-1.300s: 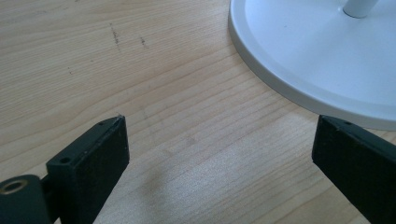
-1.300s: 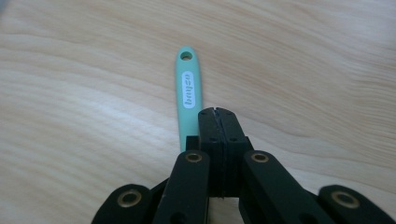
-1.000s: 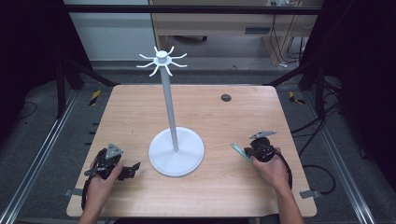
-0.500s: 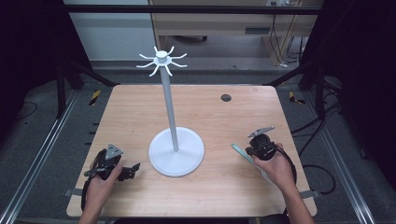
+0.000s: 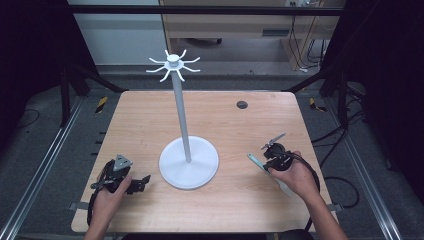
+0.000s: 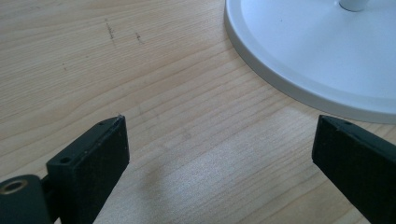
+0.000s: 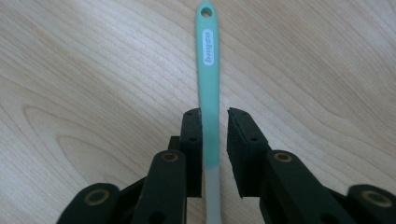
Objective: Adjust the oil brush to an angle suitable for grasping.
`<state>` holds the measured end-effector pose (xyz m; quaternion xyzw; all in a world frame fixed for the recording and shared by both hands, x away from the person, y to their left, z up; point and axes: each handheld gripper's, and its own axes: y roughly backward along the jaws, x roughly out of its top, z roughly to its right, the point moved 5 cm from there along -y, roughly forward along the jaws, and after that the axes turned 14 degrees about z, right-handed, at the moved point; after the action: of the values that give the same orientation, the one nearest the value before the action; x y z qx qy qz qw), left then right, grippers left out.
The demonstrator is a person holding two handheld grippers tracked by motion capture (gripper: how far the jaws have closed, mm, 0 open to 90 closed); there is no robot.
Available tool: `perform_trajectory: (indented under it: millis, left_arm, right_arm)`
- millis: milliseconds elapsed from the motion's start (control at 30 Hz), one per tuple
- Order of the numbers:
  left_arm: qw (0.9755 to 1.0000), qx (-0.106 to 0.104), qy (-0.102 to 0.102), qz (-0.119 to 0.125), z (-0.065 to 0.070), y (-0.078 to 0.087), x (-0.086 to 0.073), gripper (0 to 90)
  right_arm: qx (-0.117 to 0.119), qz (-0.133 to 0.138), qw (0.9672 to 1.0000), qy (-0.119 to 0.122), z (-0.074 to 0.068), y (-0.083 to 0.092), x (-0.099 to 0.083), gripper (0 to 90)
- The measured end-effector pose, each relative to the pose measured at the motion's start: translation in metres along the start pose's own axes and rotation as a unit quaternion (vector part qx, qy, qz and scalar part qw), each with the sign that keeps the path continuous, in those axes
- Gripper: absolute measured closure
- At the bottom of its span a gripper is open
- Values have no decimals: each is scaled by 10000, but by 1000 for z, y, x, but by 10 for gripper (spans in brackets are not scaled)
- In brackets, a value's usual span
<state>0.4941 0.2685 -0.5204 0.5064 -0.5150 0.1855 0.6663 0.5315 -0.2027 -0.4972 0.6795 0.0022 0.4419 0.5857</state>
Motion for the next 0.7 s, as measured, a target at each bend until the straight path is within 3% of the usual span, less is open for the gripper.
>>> perform_trajectory:
  millis: [300,700]
  left_arm:
    - [10000,-21,-24,-30,0,-1,0,36]
    - [10000,-27,-29,-34,1,-1,-1,36]
  right_arm:
    - [102,-413,9991,11,3,-3,-5,706]
    - [253,-654,9974,154,2,-7,-10,736]
